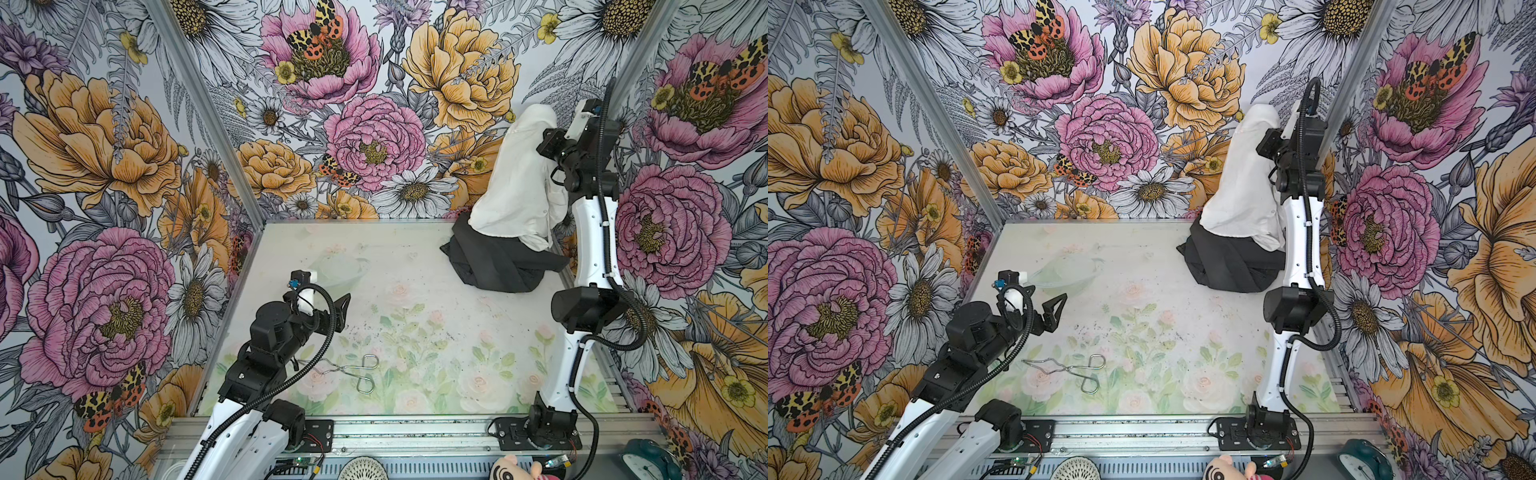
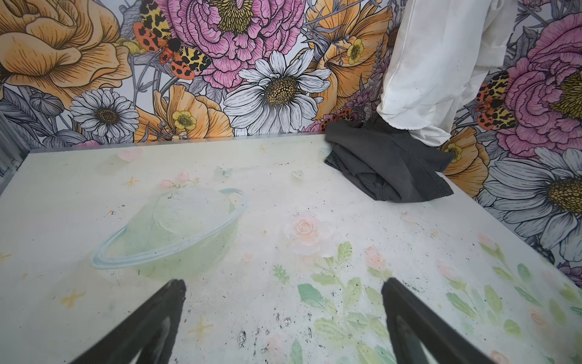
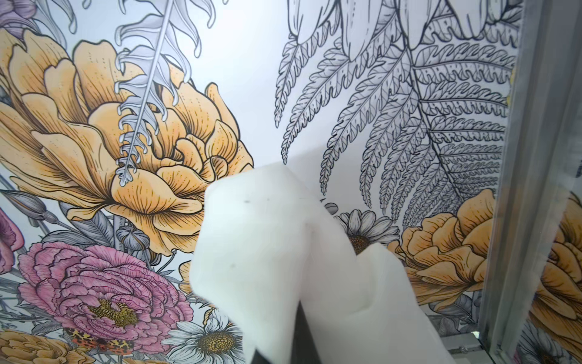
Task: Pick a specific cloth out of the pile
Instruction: 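Grasp the white shirt with the right gripper and lift it upward, then carry the white shirt with the right gripper toward the left arm and lower it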
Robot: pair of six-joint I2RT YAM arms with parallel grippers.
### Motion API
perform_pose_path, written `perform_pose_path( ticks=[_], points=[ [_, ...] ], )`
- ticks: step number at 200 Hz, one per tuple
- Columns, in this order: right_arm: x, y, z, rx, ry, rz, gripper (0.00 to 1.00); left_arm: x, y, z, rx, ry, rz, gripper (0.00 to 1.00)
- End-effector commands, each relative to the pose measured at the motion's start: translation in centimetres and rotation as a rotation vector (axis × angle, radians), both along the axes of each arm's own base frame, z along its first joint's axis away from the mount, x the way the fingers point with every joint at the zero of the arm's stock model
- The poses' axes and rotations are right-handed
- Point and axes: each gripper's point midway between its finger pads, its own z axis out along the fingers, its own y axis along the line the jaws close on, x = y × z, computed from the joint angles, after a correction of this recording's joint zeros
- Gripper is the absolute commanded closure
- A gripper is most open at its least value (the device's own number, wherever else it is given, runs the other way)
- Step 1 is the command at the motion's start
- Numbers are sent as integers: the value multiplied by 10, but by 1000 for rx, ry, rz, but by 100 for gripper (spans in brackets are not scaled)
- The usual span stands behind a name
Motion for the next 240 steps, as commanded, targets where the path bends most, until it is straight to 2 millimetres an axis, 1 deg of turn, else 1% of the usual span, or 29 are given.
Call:
perform_pose_path(
  ticks=[1, 29, 62, 96, 130, 169, 191, 240],
  points=[
    [-38, 19, 81, -29, -211, 22, 100, -1, 0, -3, -13, 9, -2, 1],
    [-53, 36, 104, -26, -271, 50, 100, -1, 0, -3, -12, 10, -2, 1],
    [-66, 56, 123, -25, -324, 87, 100, -1, 0, -3, -13, 8, -2, 1],
    [-77, 79, 137, -18, -367, 129, 100, -1, 1, -3, -12, 9, 1, 1],
    [-87, 106, 148, -2, -404, 181, 100, -1, 1, -3, -12, 10, 0, 1],
    [-92, 140, 155, 28, -440, 246, 100, -1, 1, -3, -12, 7, 1, 1],
    [-93, 160, 155, 42, -452, 276, 100, -2, 1, -3, -12, 6, 1, 1],
    [-97, 214, 154, 91, -478, 363, 100, -2, 1, -2, -12, 5, 3, 1]
  ],
)
